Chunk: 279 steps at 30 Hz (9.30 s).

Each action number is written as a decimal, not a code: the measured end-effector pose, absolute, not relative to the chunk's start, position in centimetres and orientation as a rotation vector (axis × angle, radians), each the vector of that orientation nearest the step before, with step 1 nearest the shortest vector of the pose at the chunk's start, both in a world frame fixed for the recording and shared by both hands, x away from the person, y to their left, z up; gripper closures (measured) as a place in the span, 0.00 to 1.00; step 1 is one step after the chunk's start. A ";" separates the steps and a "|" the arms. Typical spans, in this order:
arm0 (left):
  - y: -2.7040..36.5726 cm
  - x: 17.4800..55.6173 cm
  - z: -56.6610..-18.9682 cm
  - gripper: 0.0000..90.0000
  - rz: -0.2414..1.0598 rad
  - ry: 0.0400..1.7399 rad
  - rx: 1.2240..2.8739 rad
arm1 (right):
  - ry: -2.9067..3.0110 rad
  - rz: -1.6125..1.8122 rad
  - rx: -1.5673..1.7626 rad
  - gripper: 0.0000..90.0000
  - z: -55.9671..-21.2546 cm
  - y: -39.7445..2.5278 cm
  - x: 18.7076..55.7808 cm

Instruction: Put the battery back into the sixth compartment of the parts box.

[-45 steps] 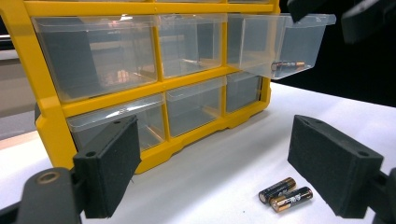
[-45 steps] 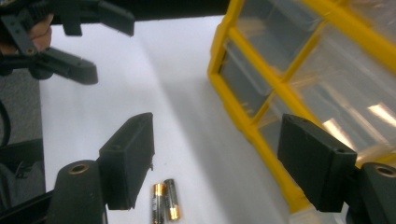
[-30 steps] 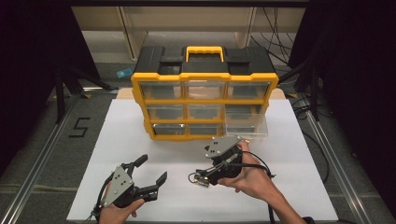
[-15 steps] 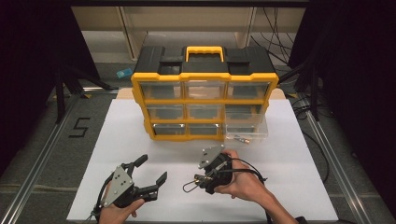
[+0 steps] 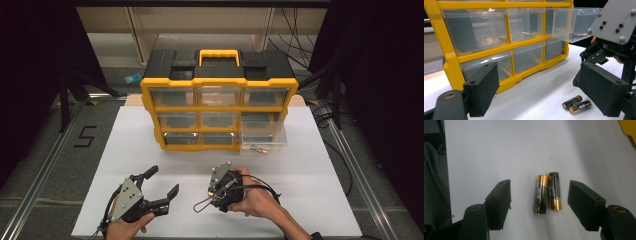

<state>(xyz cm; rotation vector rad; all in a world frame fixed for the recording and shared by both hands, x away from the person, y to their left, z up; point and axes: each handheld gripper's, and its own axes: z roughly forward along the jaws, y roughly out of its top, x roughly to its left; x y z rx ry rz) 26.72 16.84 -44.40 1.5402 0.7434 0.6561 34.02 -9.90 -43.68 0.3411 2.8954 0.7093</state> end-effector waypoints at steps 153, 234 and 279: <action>16.8 26.7 -44.4 0.18 0.657 0.743 1.540 | 2.227 1.105 0.788 0.79 -30.8 -24.6 38.0; 16.9 26.7 -44.4 0.18 0.660 0.743 1.541 | 2.746 0.921 0.372 0.35 -39.1 -10.7 34.2; 16.9 26.7 -44.4 0.18 0.660 0.744 1.541 | 2.954 0.618 0.390 0.72 -46.1 -9.2 37.3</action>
